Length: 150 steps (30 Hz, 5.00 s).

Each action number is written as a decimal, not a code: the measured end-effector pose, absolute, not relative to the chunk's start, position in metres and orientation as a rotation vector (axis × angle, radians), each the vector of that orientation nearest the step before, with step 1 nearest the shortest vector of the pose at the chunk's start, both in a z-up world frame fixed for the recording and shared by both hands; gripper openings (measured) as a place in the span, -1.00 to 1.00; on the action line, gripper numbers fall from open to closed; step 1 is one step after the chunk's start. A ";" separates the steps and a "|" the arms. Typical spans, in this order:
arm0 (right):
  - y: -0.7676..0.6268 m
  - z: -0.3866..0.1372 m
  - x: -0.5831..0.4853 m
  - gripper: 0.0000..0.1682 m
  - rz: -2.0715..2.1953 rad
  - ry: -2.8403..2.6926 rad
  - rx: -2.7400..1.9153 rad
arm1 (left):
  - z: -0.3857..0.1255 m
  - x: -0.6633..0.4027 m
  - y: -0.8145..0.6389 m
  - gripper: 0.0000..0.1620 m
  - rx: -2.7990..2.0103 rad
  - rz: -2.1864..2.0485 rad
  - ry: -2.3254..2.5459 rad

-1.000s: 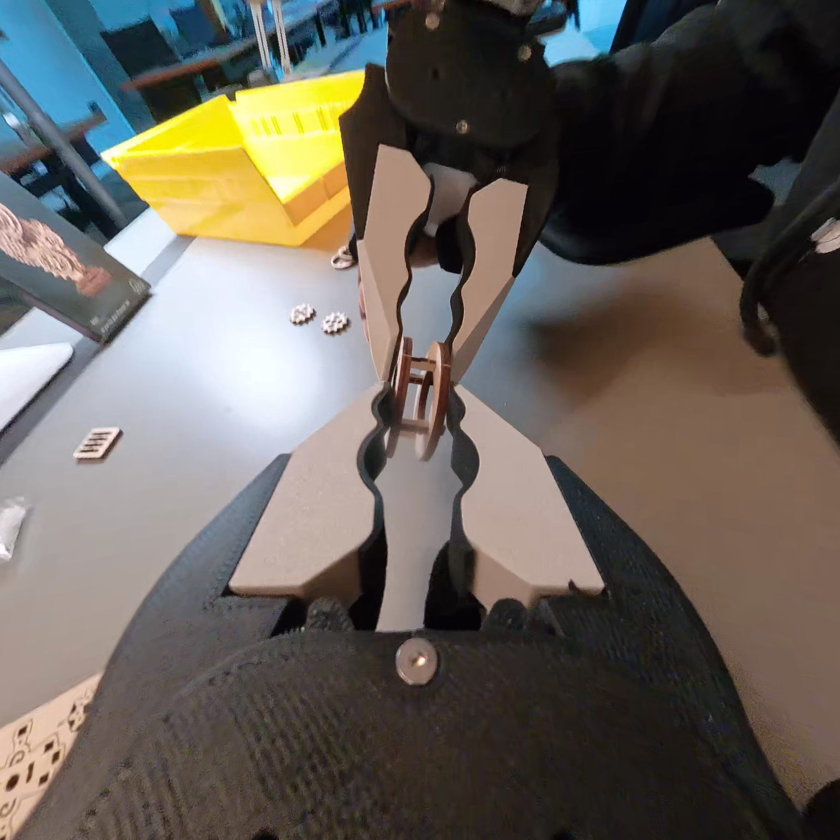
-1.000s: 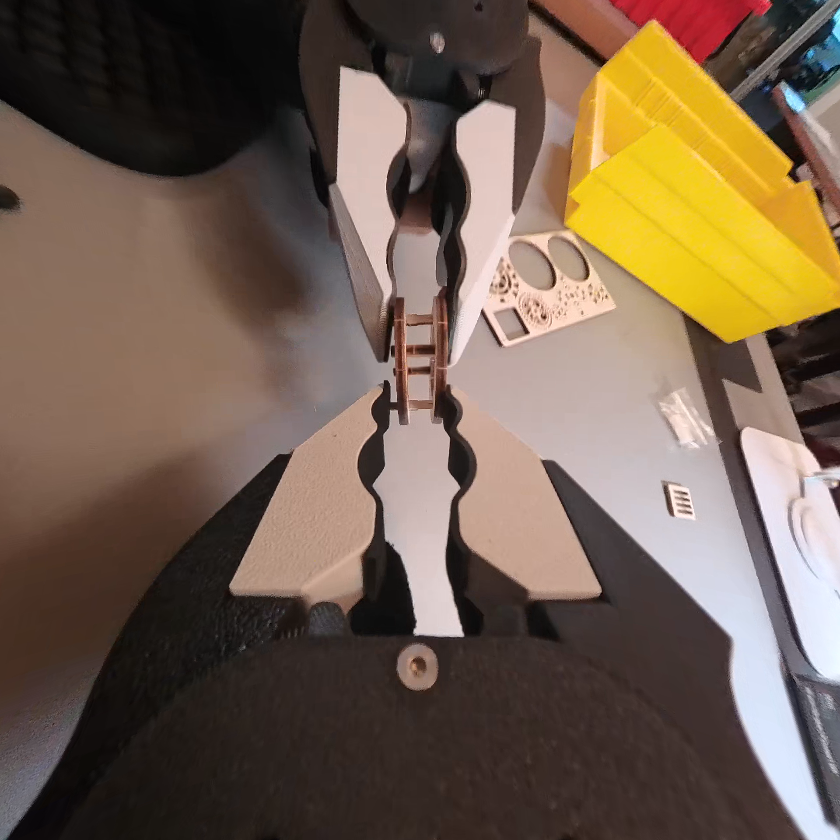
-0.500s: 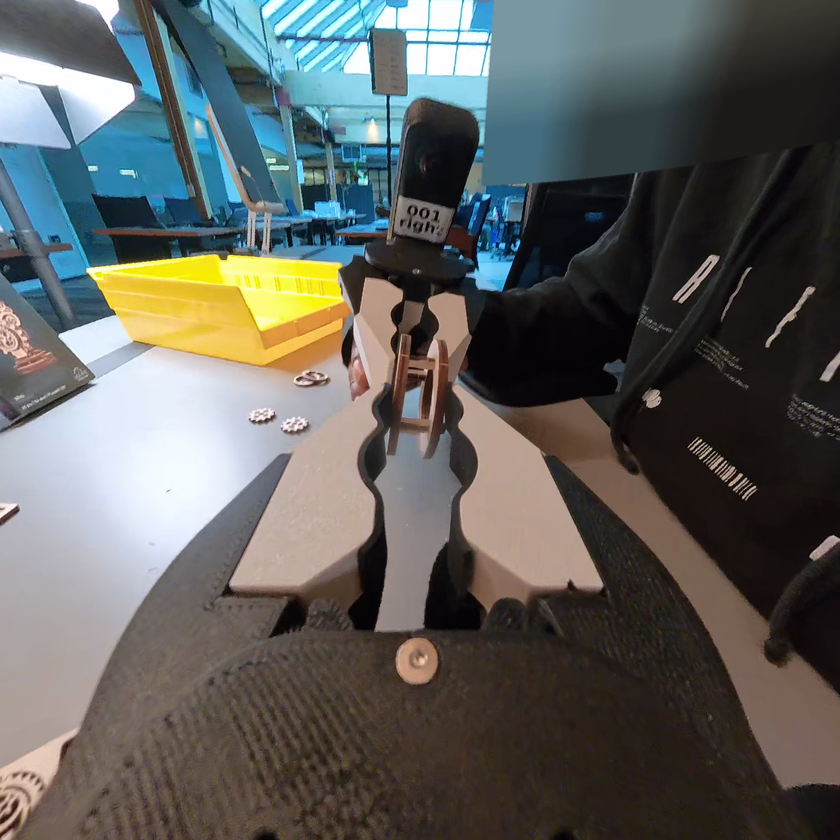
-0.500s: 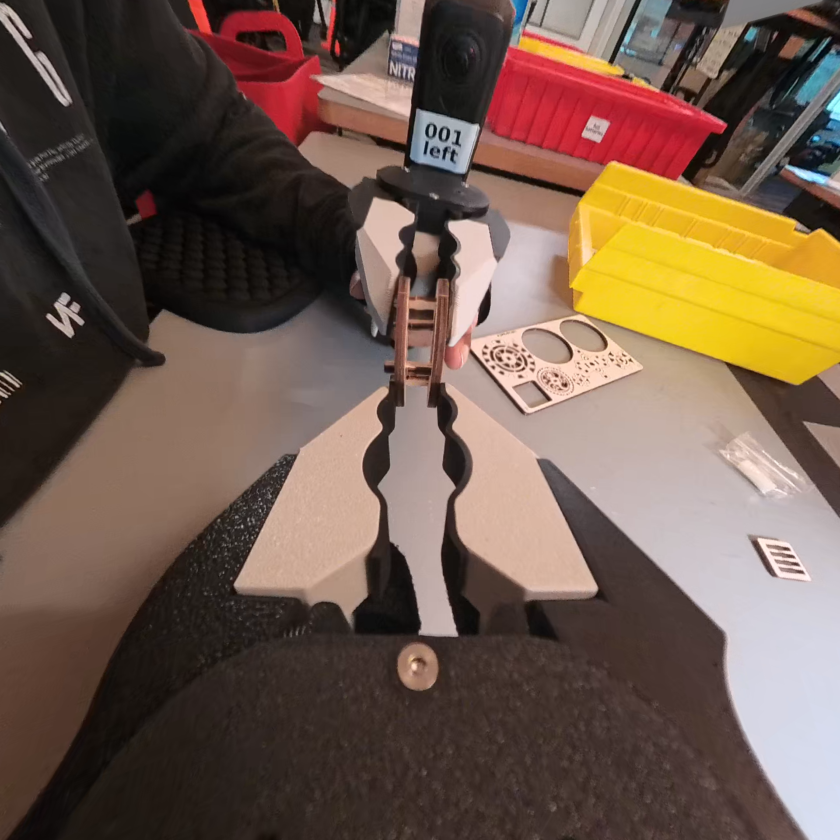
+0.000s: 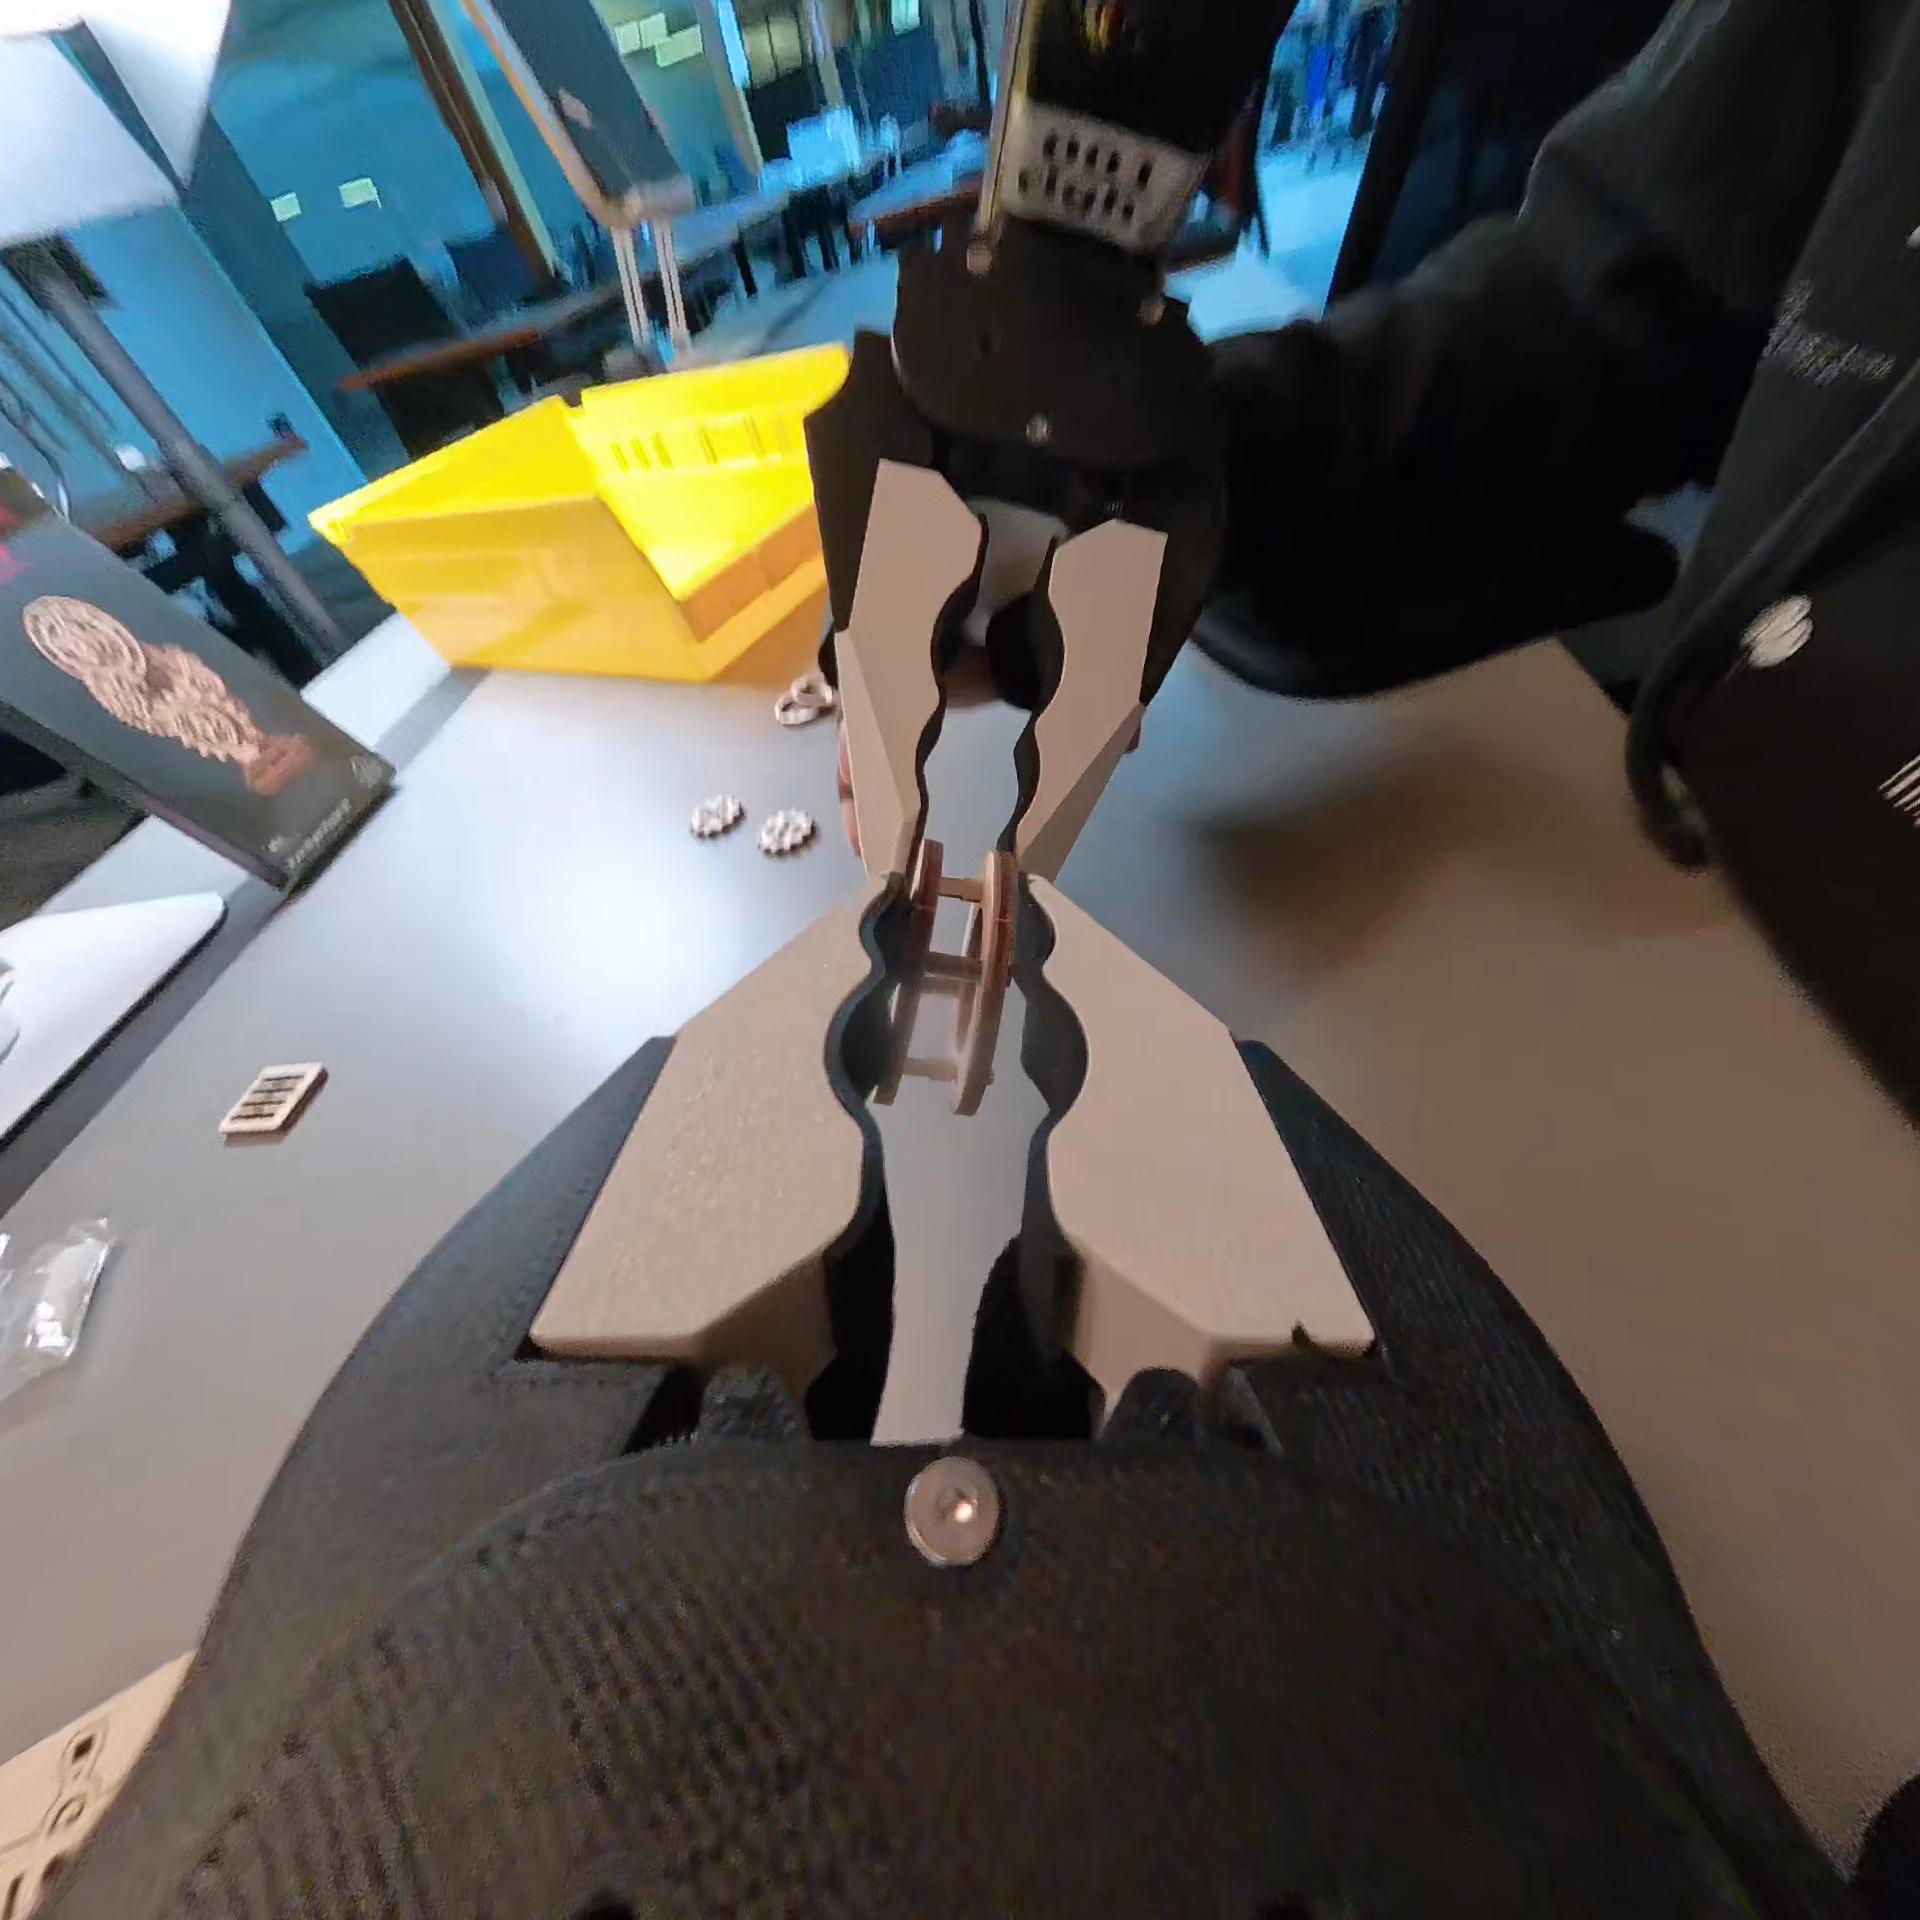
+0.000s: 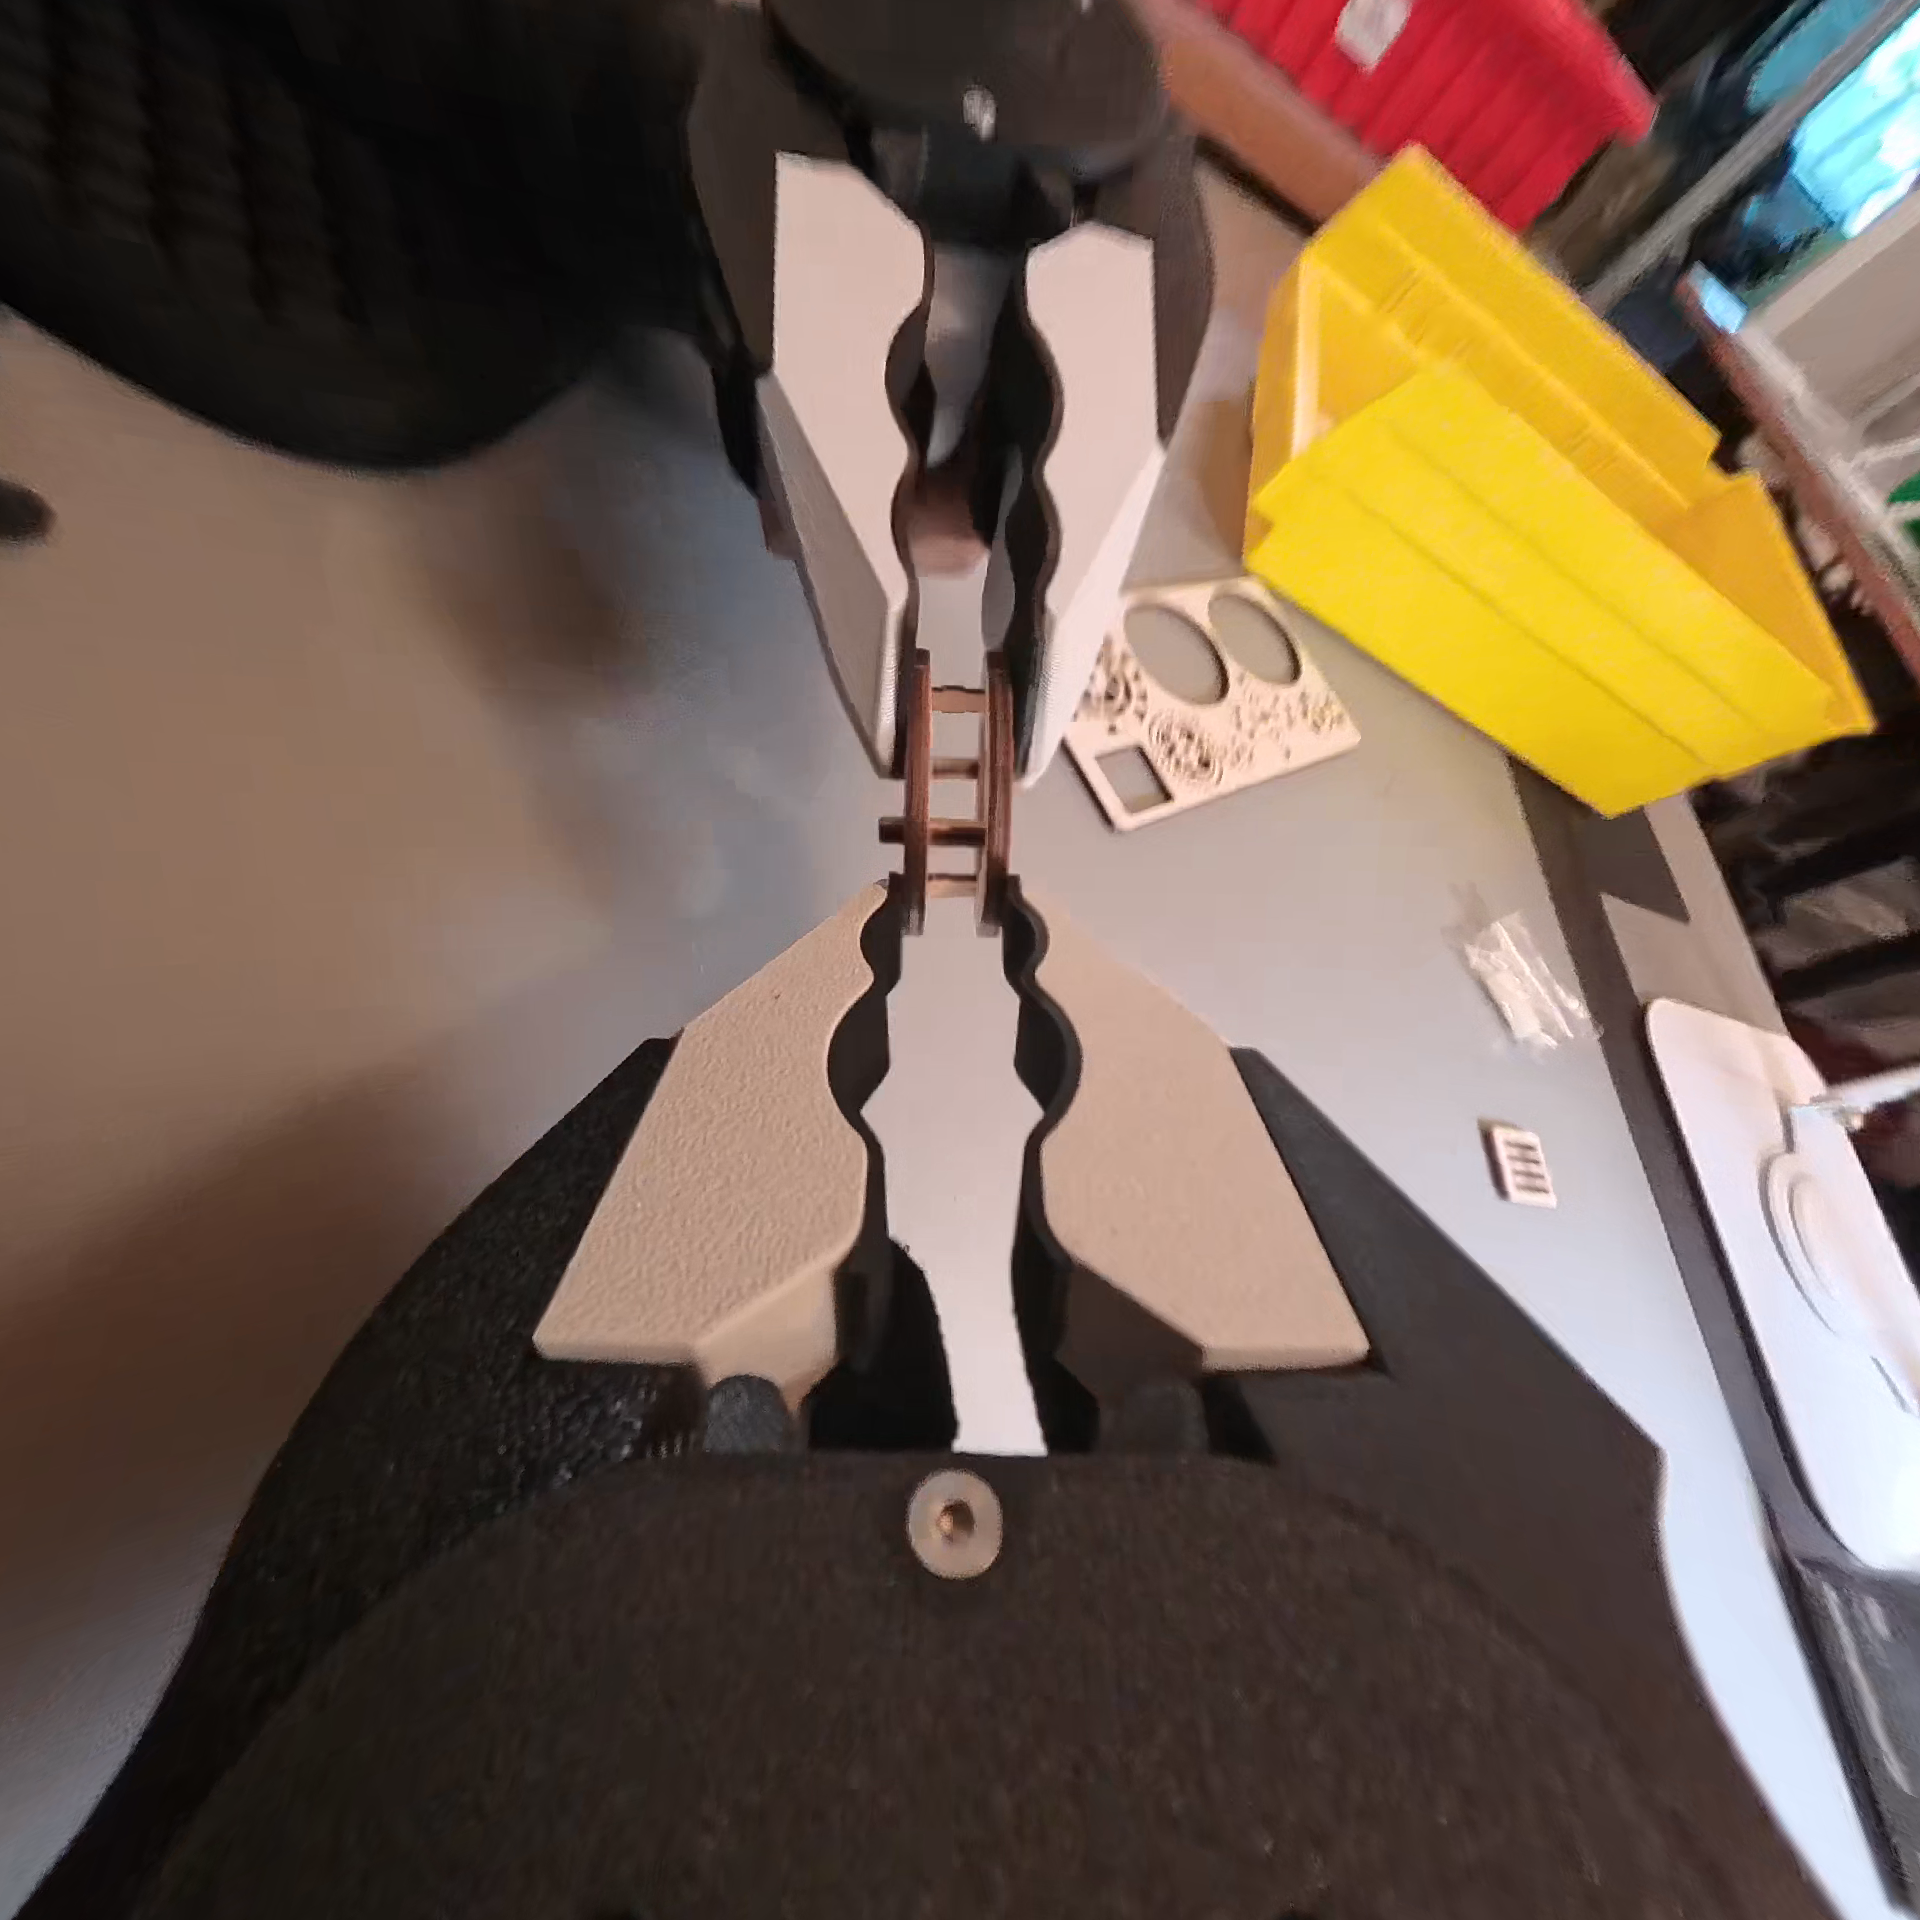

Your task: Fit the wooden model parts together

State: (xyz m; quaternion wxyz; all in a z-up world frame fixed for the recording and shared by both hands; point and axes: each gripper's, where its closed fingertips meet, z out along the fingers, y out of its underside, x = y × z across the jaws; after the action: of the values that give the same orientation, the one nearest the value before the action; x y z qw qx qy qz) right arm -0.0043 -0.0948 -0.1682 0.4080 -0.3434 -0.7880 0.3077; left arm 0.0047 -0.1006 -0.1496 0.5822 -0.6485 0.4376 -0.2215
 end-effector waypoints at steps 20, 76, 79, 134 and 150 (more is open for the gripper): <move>-0.091 -0.174 0.002 -0.79 0.664 -2.077 -0.901 | -0.151 0.003 -0.101 -0.71 -1.539 -0.510 1.049; -0.099 -0.124 -0.003 -0.76 1.093 -1.784 -0.867 | -0.108 -0.003 -0.108 -0.80 -1.284 -0.704 0.866; -0.103 -0.113 -0.001 -0.80 1.238 -1.730 -0.860 | -0.098 -0.004 -0.110 -0.80 -1.231 -0.785 0.812; -0.107 -0.127 0.001 -0.79 0.969 -1.872 -0.804 | -0.116 0.005 -0.112 -0.79 -1.351 -0.481 1.054; -0.105 -0.136 0.000 -0.80 0.887 -1.920 -0.808 | -0.127 0.006 -0.109 -0.79 -1.411 -0.418 1.091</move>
State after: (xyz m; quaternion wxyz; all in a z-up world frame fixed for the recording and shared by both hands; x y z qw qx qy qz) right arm 0.0000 -0.1050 -0.1358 0.4245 -0.3231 -0.7678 0.3547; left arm 0.0062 -0.1089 -0.1270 0.6091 -0.6108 0.4724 -0.1808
